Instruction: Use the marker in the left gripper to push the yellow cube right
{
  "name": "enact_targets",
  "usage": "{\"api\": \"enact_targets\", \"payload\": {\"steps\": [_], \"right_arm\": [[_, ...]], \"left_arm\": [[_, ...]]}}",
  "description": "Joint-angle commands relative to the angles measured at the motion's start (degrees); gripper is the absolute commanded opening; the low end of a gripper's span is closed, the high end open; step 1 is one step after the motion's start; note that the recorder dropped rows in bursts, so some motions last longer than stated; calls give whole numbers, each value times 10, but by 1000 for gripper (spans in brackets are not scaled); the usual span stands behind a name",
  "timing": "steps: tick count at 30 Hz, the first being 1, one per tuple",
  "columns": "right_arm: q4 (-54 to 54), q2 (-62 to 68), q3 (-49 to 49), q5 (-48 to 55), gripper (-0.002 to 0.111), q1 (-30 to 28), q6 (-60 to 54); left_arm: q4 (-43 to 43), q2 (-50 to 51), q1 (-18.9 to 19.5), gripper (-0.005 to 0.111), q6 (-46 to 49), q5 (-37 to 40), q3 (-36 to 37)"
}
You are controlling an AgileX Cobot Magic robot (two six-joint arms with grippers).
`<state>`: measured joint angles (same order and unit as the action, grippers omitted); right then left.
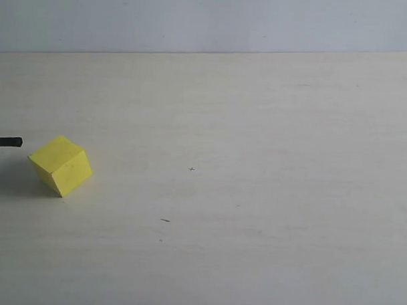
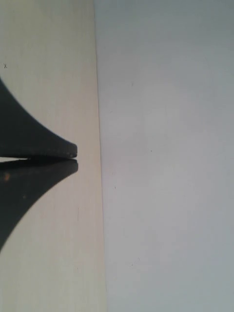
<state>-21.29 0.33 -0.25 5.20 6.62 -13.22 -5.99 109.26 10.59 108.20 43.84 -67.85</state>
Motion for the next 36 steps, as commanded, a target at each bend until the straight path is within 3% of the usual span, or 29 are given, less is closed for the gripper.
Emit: {"api": "enact_targets", "payload": {"steps": [1,13,26,29,36], "right_arm": [[3,-3,3,-2,0,1,-1],[3,-3,3,-2,0,1,-1],[3,-3,3,-2,0,1,-1],[3,-3,3,-2,0,1,-1],[3,-3,3,-2,0,1,-1]], "left_arm": [[-4,13,-4,0,10,-10,2],[2,19,-97,0,-34,88,2],[-16,23,-91,0,-165,122,2],[24,23,-74,0,-223,131,2],[9,23,-24,0,-226,158,2]]}}
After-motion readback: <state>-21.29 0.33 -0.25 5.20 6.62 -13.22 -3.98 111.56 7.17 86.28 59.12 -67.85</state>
